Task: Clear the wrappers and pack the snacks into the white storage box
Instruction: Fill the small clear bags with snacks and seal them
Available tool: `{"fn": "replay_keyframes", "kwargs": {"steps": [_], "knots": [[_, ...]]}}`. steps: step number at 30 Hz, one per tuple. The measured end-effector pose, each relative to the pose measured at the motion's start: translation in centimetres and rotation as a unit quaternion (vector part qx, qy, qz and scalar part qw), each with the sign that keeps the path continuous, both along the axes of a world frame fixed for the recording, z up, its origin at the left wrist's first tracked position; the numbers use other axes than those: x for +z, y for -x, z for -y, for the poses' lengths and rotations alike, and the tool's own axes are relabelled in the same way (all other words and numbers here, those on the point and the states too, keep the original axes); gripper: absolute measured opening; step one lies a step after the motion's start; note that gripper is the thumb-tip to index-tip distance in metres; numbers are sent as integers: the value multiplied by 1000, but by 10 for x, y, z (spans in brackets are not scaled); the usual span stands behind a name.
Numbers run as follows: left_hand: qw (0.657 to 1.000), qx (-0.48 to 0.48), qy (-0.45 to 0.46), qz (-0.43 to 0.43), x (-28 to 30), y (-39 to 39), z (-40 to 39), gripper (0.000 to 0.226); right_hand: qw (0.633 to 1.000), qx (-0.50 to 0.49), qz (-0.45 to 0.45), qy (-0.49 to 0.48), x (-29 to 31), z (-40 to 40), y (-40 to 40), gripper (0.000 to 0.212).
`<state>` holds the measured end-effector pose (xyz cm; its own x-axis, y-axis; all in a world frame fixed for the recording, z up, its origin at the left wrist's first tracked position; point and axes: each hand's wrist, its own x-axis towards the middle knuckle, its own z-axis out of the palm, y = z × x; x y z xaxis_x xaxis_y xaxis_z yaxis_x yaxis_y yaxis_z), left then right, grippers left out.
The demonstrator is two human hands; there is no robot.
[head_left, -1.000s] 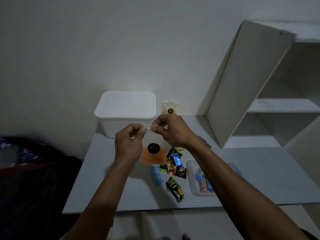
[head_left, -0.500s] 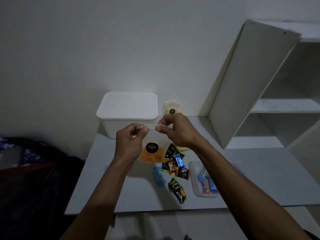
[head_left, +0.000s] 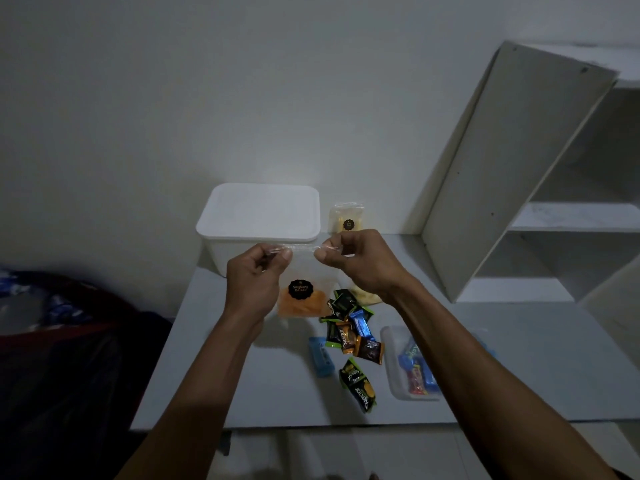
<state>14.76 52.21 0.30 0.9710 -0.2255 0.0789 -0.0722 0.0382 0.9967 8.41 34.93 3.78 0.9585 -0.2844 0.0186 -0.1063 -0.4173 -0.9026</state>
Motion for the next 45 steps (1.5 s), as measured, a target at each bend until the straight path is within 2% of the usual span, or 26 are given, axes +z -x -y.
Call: {"fn": "replay_keyframes", "kwargs": {"steps": [5, 9, 15, 18, 23, 26, 29, 36, 38, 41, 45], "knots": [[1000, 3, 6, -8, 1, -3, -2, 11, 999, -26, 6, -38, 0, -2, -5, 10], [999, 18, 21, -21, 4, -6, -5, 13, 993, -39, -4, -110, 1, -1, -3, 10], [999, 17, 22, -42, 2, -7, -4, 12, 991, -52, 31, -118, -2, -4, 0, 18], [998, 16, 25, -54, 1, -10, -5, 15, 993, -42, 16, -105, -6, -3, 1, 18], [996, 28, 44, -73, 4, -13, -7, 20, 991, -75, 43, -101, -8, -7, 2, 17], [996, 36, 50, -60, 5, -15, -8, 19, 991, -47, 8, -128, -4, -6, 3, 24], [999, 21, 18, -23, 6, -12, -5, 14, 989, -18, -23, -148, 5, -7, -1, 36], [999, -33, -26, 20, 3, -9, 0, 17, 998, 49, -39, 7, 16, -10, -12, 22], [999, 13, -37, 26, 4, -6, 2, 3, 998, 39, -29, 40, 10, -12, -13, 23], [994, 101, -50, -6, 5, 1, 8, 25, 999, 6, -7, 49, -3, -21, -14, 24], [991, 88, -83, -54, 8, 10, 13, 29, 998, 3, -2, 57, -14, -32, -14, 19]]}}
